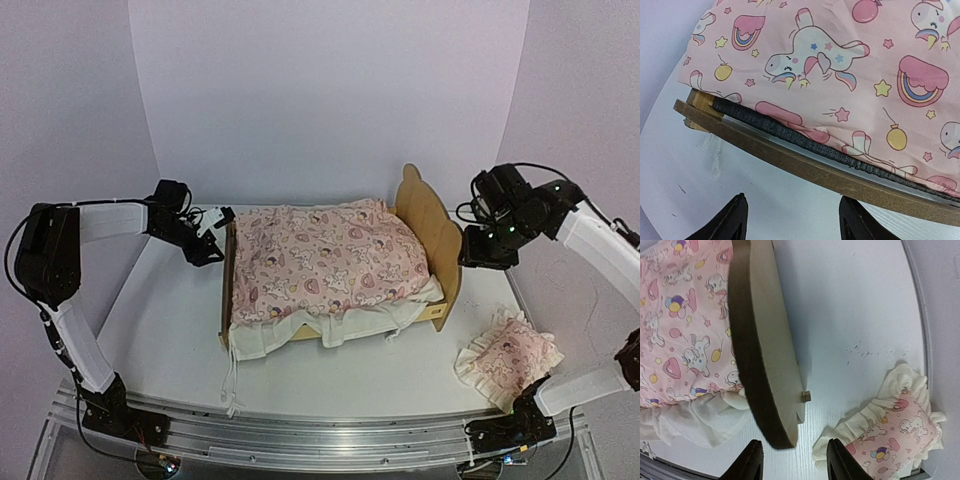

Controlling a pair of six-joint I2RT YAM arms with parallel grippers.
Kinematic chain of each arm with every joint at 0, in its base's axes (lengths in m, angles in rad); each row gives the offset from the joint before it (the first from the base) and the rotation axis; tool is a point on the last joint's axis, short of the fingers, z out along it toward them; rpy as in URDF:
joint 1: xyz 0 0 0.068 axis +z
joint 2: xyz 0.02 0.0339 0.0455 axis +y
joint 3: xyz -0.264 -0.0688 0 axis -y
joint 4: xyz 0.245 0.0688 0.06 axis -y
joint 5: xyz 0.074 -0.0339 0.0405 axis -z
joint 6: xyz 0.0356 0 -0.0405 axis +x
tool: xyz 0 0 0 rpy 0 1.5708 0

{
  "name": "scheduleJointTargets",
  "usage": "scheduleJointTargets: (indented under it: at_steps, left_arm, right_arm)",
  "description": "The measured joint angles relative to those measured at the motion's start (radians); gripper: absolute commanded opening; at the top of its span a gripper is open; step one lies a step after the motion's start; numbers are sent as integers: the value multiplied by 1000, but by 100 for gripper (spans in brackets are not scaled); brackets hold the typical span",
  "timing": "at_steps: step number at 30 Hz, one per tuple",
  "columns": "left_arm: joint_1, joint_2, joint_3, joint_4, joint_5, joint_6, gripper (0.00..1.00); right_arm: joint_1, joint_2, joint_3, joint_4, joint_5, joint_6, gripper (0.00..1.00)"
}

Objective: Set up the pet bed

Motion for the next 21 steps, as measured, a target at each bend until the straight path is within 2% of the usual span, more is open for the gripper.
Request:
scheduleJointTargets:
  at_steps: [6, 8, 9, 11, 12, 17, 21]
  left_arm:
    - [62, -40, 44, -66, 54, -87, 65]
    - [87, -92, 43, -108, 72, -100, 69]
    - [96, -127, 41, -134, 85, -101, 74]
    - [101, -219, 23, -183, 129, -103, 94]
    - [101, -270, 11, -210, 157, -102, 99]
    - [87, -529, -133, -314, 306, -110, 99]
    - [83, -635, -277, -355, 349, -133, 98]
  right_arm:
    - [1, 0, 230, -62, 81, -35, 48]
    - [10, 16, 273, -53, 76, -59, 48]
    - [27, 29, 286, -36, 68, -75, 49]
    - [100, 77, 300, 20, 51, -118, 49]
    - [150, 113, 309, 53, 35, -143, 49]
    - [364, 398, 440, 192, -108, -264, 50]
    - [497, 682, 621, 268, -242, -350, 44]
